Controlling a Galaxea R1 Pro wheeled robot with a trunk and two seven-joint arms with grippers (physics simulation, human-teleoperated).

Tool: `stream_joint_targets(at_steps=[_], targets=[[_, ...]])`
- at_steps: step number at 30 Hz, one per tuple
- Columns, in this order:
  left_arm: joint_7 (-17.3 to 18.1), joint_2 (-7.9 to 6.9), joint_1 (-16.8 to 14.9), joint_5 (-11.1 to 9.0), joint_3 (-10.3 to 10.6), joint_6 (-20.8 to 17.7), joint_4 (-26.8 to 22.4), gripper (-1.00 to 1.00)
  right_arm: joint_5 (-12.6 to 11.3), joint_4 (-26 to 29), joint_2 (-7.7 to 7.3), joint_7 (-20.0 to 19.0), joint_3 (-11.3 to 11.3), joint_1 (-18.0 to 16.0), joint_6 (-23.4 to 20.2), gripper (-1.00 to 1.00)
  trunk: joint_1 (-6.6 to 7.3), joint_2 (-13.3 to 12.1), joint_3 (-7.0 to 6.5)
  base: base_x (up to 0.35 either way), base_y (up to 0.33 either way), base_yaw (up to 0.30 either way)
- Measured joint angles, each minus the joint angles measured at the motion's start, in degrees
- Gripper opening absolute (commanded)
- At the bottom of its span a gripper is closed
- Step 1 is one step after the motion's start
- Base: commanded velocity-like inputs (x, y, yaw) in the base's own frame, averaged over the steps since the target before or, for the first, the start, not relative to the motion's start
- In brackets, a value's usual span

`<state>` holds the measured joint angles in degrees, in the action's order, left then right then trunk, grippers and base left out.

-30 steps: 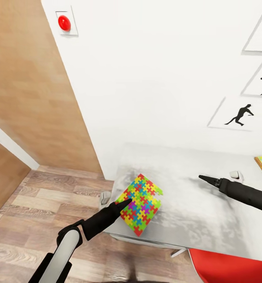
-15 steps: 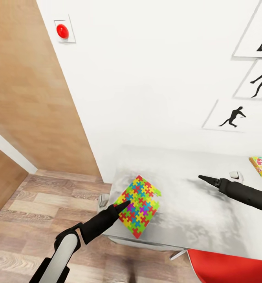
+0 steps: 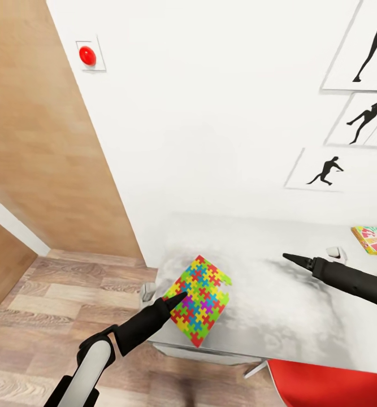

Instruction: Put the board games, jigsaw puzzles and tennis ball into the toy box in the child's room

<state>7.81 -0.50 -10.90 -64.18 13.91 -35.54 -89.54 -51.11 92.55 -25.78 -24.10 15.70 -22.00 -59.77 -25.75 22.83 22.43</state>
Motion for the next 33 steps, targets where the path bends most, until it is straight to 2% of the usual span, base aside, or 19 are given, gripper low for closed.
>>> stream_joint_targets(at_steps=[12,25,33], targets=[[0.0,0.00,0.2,0.0,0.0,0.0,0.0,-1.00,0.0,0.0,0.02,-0.1,-0.2,0.0,0.0,1.00,0.00,0.0,-1.04,0.000,0.000,-0.048],[0.0,-0.03,0.3,0.0,0.0,0.0,0.1,-1.00,0.0,0.0,-0.02,-0.4,0.2,1.5,0.0,1.00,0.00,0.0,-1.34,0.000,0.000,-0.008],[0.0,-0.04,0.3,0.1,0.0,0.0,0.1,-1.00,0.1,0.0,-0.10,-3.5,0.1,1.8,0.0,1.00,0.00,0.0,-1.36,0.000,0.000,-0.001]])
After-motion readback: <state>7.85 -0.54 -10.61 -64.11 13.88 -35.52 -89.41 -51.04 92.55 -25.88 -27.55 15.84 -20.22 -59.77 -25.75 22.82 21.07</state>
